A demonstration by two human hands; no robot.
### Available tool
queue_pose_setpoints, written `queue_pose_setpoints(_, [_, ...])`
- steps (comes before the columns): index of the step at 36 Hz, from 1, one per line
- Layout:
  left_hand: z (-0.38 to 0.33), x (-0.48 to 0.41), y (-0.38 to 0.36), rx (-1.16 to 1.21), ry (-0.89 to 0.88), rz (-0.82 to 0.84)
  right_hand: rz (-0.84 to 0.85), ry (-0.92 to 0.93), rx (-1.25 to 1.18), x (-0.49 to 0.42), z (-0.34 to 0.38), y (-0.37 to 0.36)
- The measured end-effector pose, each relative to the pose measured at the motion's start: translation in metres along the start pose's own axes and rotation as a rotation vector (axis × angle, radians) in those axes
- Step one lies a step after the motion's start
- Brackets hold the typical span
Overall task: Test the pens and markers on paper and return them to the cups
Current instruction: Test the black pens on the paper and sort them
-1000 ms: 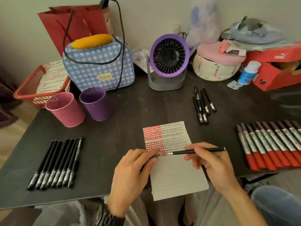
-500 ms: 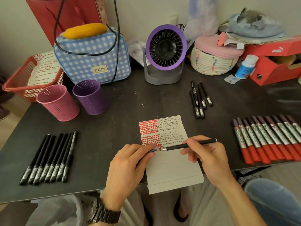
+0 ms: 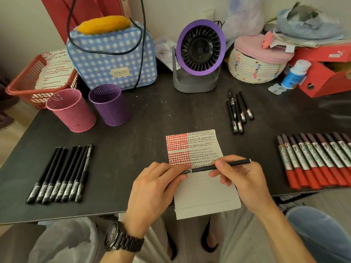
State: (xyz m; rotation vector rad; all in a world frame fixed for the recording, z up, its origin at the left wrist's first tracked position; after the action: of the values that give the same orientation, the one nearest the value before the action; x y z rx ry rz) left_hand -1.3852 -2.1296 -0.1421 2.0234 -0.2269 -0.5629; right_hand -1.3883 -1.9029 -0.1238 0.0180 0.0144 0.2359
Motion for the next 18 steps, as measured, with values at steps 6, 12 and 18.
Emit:
queue_pose_setpoints(6, [-0.001,0.002,-0.002,-0.052,-0.067,-0.01,0.081,-0.004,0.07,-0.003,0.007,-0.011])
queue_pose_setpoints(12, [0.0,0.003,-0.003,-0.086,-0.09,-0.014,0.105,-0.017,0.108,-0.005,0.002,-0.011])
queue_pose_setpoints(18, [0.0,0.004,-0.004,-0.102,-0.099,-0.006,0.118,-0.028,0.152,-0.005,0.001,-0.011])
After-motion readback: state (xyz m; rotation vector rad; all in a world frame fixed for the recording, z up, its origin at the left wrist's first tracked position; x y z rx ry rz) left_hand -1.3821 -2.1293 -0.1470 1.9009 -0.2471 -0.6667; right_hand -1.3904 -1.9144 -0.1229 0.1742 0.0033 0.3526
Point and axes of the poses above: each hand's wrist, its own x-axis away from the middle knuckle, its own y-axis out of the back of the hand, z = x × y, the point moved 2 cm from there along -x, towards the middle knuckle, and after that the axes turned 12 degrees about z, right-handed, at the moved point
